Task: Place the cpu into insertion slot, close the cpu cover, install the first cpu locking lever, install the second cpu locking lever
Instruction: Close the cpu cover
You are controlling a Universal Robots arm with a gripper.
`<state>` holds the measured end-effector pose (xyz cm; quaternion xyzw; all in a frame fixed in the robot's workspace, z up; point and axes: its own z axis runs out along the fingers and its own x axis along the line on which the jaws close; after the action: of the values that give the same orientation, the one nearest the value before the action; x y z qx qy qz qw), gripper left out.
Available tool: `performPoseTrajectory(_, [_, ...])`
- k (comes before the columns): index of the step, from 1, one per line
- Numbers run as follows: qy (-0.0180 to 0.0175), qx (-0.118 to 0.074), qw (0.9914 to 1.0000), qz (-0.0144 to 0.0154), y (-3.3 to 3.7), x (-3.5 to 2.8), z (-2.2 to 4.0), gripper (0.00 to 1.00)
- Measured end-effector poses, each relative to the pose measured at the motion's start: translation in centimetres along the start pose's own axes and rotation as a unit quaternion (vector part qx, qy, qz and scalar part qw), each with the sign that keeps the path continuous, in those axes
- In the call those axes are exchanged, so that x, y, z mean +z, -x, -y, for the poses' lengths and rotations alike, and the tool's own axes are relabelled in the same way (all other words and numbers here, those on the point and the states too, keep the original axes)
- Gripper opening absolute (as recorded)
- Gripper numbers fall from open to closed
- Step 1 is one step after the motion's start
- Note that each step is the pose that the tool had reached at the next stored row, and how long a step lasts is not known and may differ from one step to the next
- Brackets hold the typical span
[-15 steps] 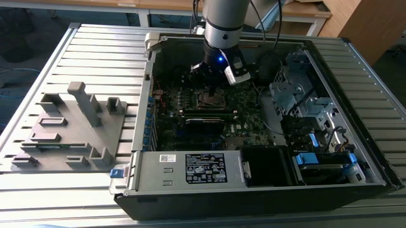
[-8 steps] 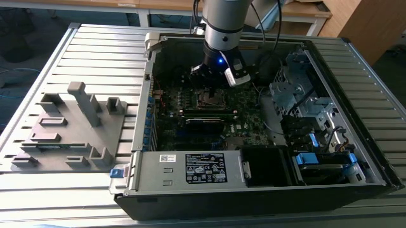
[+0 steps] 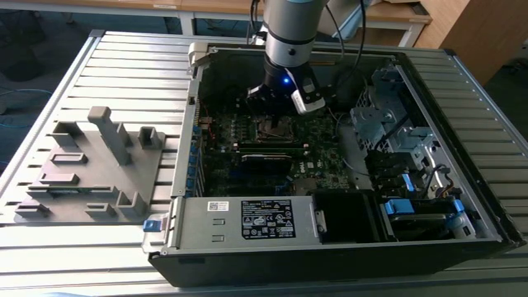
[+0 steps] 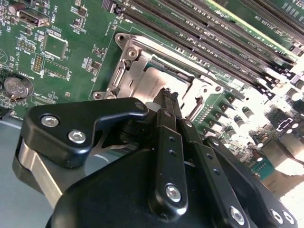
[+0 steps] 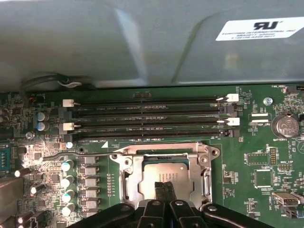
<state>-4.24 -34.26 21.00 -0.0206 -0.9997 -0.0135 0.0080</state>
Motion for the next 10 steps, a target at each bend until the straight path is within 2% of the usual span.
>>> performPoseTrajectory(3, [0.0001,-0.003,1.00000,0.0014,-0.40,0.02,0.07,0.11])
performPoseTrajectory(10, [0.0000,-0.004,0.99998,0.0043,-1.95,0.09,0.14,0.11])
